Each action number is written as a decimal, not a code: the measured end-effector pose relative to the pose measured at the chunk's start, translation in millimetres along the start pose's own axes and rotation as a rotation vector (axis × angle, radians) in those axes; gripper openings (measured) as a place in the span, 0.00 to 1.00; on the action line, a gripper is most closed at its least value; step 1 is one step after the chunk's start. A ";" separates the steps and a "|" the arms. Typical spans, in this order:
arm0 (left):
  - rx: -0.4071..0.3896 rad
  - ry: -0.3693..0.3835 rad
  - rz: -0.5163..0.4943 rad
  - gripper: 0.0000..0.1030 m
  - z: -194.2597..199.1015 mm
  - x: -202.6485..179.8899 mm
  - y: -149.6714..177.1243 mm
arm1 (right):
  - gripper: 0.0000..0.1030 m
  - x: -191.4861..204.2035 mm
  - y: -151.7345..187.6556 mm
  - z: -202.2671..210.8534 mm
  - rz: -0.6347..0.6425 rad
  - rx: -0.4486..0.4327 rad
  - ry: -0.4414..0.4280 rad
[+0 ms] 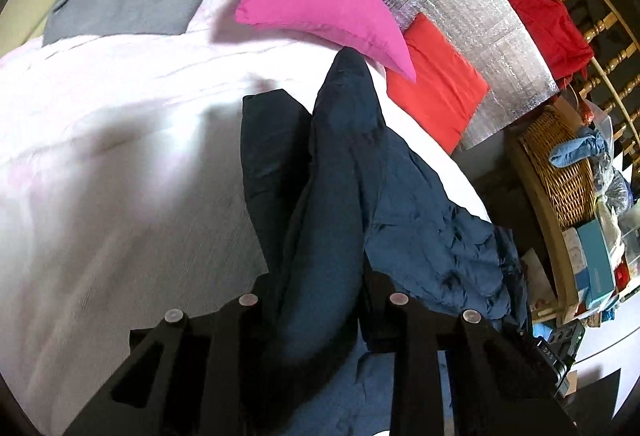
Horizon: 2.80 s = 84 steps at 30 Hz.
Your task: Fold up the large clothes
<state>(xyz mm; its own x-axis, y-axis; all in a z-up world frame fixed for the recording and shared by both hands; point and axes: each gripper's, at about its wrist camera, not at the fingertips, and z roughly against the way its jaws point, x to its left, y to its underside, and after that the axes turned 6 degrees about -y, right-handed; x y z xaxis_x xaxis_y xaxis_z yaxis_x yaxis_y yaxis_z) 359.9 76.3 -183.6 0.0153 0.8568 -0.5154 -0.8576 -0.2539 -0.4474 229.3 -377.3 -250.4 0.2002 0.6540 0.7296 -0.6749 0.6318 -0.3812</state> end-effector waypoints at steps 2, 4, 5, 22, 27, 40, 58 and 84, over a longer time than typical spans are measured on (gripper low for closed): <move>0.000 0.003 0.000 0.28 8.3 3.9 8.7 | 0.33 1.0 7.2 6.4 0.001 0.004 -0.002; 0.000 -0.001 -0.005 0.28 15.5 5.7 17.5 | 0.33 0.6 16.2 14.9 -0.003 0.008 -0.007; -0.002 -0.003 -0.009 0.28 18.6 6.4 22.1 | 0.33 0.5 20.4 18.3 -0.005 0.007 -0.008; 0.100 -0.152 0.043 0.59 -1.2 33.3 46.5 | 0.62 -49.2 58.6 35.2 -0.180 0.076 0.075; -0.020 -0.114 0.090 0.62 36.4 41.3 29.3 | 0.63 -39.5 42.4 82.1 -0.165 0.050 0.144; -0.090 -0.183 -0.068 0.71 -25.0 -35.9 -16.1 | 0.36 1.8 -21.4 30.2 0.039 -0.034 0.171; -0.068 -0.331 -0.041 0.71 -51.3 -31.8 -20.4 | 0.40 -34.3 -49.5 -31.9 -0.062 0.018 0.177; -0.271 -0.494 -0.416 0.71 -27.1 -94.5 35.7 | 0.52 62.0 -17.7 -114.2 0.145 0.175 0.089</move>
<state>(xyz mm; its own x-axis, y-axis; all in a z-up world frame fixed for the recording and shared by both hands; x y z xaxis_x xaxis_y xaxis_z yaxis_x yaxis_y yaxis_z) 341.8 -25.9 -170.7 0.0239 0.9945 0.1017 -0.6721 0.0913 -0.7348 334.8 -300.4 -263.3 0.1494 0.7715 0.6184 -0.8123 0.4524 -0.3682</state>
